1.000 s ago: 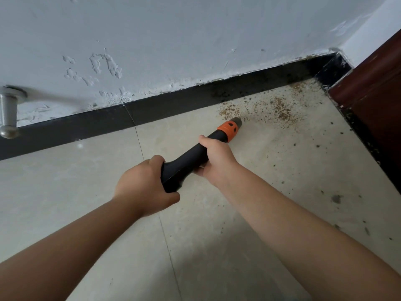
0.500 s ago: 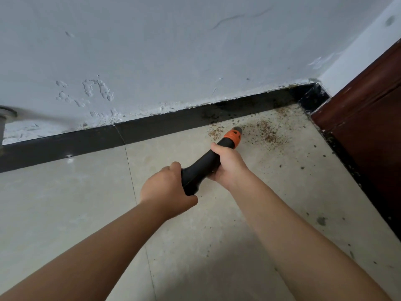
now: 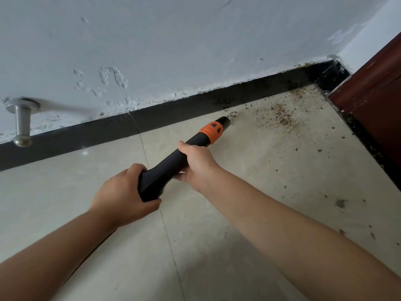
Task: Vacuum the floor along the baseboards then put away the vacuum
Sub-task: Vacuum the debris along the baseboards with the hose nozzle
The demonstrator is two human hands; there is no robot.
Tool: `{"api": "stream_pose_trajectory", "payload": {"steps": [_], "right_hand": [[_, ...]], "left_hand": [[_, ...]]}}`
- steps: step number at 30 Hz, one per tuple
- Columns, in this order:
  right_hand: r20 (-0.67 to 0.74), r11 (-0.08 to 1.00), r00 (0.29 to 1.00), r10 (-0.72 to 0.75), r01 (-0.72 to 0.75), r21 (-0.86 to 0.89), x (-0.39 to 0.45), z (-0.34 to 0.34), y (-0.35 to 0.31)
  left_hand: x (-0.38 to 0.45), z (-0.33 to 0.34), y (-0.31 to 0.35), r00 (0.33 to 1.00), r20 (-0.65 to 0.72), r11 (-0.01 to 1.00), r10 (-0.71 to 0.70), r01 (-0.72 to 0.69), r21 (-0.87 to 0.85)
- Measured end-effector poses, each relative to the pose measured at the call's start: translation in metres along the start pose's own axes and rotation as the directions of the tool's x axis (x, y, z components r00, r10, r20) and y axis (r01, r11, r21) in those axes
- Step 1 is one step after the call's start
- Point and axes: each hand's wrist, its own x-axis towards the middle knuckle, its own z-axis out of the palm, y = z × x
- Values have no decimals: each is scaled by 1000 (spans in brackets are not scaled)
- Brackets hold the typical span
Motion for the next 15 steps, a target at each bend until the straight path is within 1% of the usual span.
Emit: {"api": "stream_pose_trajectory", "payload": {"steps": [3,8,15], "right_hand": [[34,999,999,30,-31,28,1,3,11],[30,999,999,22,-24,45,5,-1,8],[-67,998,997,-32,36,50,10,-21,-24]], "left_hand": [[-4,-2,-8,999,44,999,-3,2,32],[0,1,-3,999,40,998,-8,6,56],[23,13,33,1000,10,998,8,-8,66]]}}
